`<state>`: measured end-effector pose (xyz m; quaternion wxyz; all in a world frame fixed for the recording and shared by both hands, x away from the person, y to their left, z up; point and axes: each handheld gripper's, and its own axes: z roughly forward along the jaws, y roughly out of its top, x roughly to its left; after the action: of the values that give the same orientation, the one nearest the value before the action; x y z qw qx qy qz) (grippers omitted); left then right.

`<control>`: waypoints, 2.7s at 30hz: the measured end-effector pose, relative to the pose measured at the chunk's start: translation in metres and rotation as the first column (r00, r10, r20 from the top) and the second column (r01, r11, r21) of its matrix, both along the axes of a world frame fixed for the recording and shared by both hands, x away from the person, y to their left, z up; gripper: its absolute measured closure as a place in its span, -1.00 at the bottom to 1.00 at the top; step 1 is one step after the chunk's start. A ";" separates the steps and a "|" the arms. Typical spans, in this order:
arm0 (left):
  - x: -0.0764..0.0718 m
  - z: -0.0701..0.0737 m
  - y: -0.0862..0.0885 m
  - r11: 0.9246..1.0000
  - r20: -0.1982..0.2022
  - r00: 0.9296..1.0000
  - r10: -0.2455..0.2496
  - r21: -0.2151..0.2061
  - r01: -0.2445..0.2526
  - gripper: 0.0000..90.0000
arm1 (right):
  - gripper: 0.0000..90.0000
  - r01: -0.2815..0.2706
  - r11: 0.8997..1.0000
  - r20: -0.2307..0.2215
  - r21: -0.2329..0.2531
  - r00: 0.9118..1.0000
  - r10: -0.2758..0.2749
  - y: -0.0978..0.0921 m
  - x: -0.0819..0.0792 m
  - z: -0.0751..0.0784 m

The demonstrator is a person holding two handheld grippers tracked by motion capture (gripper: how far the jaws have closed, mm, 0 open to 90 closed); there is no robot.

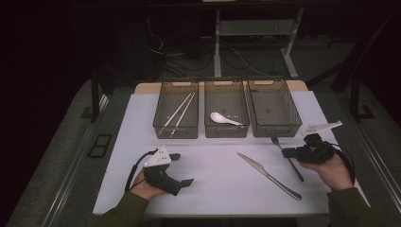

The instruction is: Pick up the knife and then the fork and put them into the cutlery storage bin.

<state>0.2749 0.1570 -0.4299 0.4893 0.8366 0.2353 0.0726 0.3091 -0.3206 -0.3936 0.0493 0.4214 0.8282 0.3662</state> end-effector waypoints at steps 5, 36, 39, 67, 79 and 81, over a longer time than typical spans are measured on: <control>0.000 0.000 0.000 1.000 0.000 1.000 0.001 0.000 -0.001 -1.00 | 0.89 0.019 0.999 0.031 0.045 0.999 -0.021 -0.004 0.000 0.006; 0.000 0.000 -0.001 1.000 0.002 1.000 0.006 0.003 -0.006 -1.00 | 0.89 0.085 0.978 0.186 0.192 0.975 -0.122 -0.013 0.026 0.037; 0.000 0.000 0.000 1.000 0.003 1.000 0.008 0.001 -0.008 -1.00 | 0.89 0.089 0.977 0.198 0.195 0.972 -0.128 -0.012 0.030 0.040; 0.001 -0.001 0.000 1.000 -0.004 1.000 0.006 -0.003 -0.006 -1.00 | 0.89 0.164 0.974 0.284 0.159 0.937 -0.204 -0.007 0.108 0.074; 0.001 -0.001 0.001 1.000 -0.005 1.000 0.005 -0.009 -0.005 -1.00 | 0.89 0.219 0.969 0.267 0.111 0.933 -0.241 -0.015 0.139 0.054; 0.001 0.000 0.001 1.000 -0.005 1.000 0.004 -0.009 -0.004 -1.00 | 0.89 0.225 0.970 0.260 0.087 0.935 -0.240 -0.017 0.141 0.050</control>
<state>0.2759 0.1577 -0.4302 0.4924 0.8340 0.2386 0.0705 0.4502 -0.3372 -0.3440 0.1924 0.4640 0.7476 0.4345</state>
